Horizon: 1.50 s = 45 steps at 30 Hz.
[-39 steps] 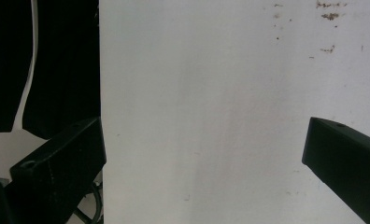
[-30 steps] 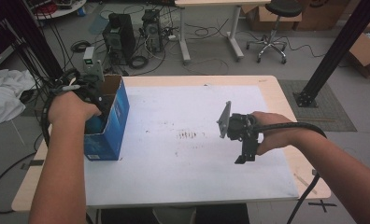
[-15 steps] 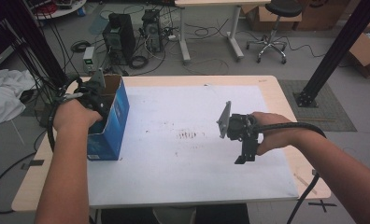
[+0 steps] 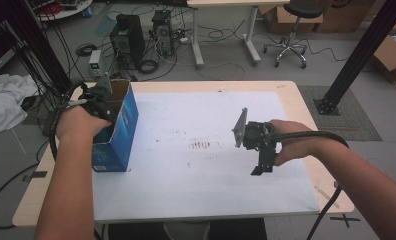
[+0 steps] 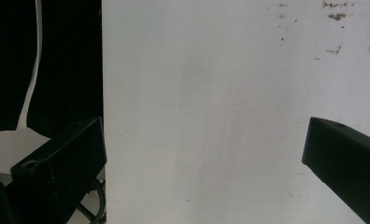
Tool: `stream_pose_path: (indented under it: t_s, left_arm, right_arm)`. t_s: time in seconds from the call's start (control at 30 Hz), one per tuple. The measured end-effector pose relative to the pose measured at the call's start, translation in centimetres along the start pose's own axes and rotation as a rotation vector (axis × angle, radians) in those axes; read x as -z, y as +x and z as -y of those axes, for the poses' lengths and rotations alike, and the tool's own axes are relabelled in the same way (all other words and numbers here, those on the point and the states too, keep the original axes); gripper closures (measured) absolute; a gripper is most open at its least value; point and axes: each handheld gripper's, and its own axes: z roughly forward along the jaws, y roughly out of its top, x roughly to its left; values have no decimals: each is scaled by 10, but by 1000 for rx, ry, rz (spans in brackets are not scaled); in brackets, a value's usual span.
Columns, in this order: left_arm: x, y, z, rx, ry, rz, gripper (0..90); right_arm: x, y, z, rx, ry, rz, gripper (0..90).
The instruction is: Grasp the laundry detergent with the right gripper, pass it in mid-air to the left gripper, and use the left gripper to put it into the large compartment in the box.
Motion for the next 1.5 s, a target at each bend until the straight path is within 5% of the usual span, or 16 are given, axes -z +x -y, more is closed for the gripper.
stream_pose_path:
  t_s: [0.8,1.5]
  left_arm:
    - [12,-1,3,3,-23,4,332]
    - [44,-3,6,-7,-56,-12,279]
  right_arm:
    - [-2,1,0,8,-1,2,0]
    - [-1,1,0,8,-3,4,0]
